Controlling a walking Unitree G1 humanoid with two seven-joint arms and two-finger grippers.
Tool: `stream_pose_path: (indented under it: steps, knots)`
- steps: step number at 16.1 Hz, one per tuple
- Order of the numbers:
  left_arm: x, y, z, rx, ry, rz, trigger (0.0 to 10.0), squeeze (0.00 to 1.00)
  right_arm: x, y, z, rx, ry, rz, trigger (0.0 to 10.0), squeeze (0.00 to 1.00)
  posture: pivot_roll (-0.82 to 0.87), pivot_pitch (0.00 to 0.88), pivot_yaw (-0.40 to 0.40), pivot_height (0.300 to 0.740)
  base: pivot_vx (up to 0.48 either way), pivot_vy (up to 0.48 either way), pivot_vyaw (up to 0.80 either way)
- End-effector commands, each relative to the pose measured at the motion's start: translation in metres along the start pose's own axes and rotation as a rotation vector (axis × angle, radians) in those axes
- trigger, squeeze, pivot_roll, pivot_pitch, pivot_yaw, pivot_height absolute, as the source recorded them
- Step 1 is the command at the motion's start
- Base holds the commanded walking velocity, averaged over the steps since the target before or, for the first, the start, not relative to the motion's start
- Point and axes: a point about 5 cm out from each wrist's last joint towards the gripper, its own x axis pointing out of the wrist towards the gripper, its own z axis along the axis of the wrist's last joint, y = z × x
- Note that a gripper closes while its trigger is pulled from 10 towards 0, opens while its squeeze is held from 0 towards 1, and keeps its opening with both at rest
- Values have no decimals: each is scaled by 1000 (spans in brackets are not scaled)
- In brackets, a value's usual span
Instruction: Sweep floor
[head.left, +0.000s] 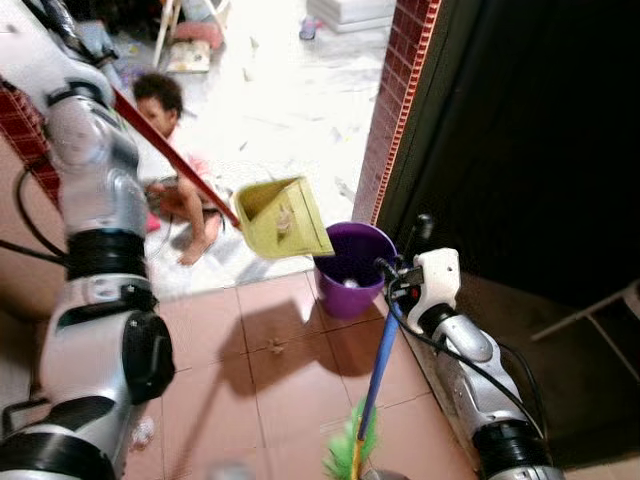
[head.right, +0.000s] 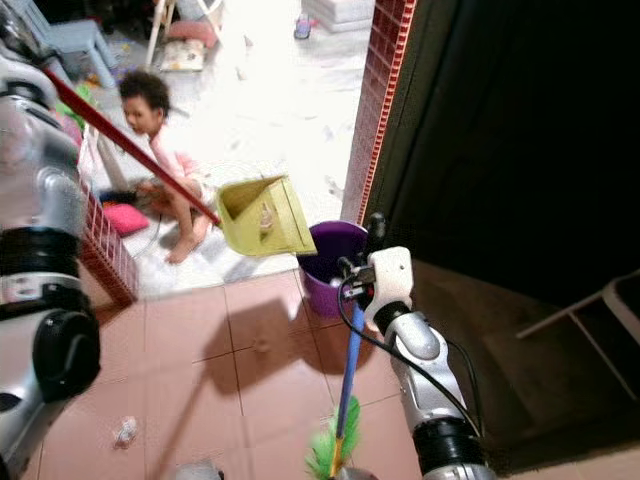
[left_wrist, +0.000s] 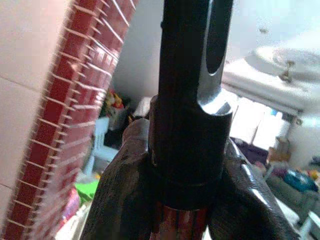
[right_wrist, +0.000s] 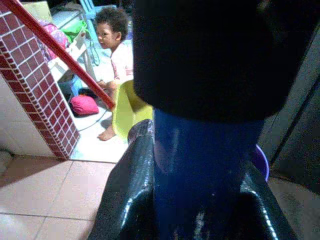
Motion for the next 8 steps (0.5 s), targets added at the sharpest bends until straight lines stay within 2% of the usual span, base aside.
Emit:
stream_pose_path:
  steps: [1,2,8]
  knots:
    - [2,-23,16,-56,-74,-64,10000,0,-3,-3,3,-5,-6,-2,10000,0,-129,0,30,740,390,0,-619]
    - [0,-27,12,-63,-64,-75,10000,0,-4,-3,3,-3,-7,-3,10000,0,-132,0,32,740,394,0,-594]
    - [-3,-30,7,-61,-60,-82,10000,0,-4,-3,2,-9,1,5,10000,0,-130,0,31,740,395,0,0]
